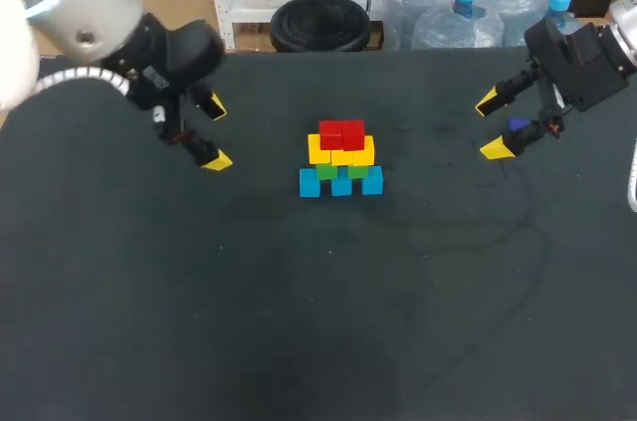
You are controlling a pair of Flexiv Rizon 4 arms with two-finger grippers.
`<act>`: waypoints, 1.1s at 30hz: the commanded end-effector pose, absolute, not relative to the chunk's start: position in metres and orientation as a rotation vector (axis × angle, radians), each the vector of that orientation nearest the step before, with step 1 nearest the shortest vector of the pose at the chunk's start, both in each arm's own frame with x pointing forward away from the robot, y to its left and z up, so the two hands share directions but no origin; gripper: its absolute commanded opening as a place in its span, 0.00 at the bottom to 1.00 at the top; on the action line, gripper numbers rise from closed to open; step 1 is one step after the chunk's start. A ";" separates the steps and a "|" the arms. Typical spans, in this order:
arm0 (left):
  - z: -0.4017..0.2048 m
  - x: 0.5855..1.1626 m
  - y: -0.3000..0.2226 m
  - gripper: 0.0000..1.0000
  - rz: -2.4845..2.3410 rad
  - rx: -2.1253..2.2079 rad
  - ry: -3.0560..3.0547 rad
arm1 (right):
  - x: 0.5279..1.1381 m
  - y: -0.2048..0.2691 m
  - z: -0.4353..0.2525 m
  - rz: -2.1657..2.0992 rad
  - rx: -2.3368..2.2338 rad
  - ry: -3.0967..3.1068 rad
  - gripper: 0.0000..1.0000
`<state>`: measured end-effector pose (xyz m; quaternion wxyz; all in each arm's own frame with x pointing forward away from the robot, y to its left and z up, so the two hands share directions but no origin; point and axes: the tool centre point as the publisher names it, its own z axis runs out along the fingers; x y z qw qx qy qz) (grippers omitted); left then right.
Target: Place the blue cubes, place green cubes on the blue cubes, place the yellow cubes on the green cubes, then place the red cubes on the yellow cubes, and place purple cube on the red cubes.
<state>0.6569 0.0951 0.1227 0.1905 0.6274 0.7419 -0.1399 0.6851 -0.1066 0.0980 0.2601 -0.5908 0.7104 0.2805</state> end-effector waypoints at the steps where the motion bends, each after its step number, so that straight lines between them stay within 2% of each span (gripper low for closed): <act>1: 0.122 0.641 0.105 1.00 -0.412 1.619 1.962 | 0.686 -0.106 0.097 0.762 -1.601 1.922 1.00; 33: 0.118 0.641 0.116 1.00 -0.535 1.540 1.909 | 0.688 -0.102 0.091 0.703 -1.618 1.958 1.00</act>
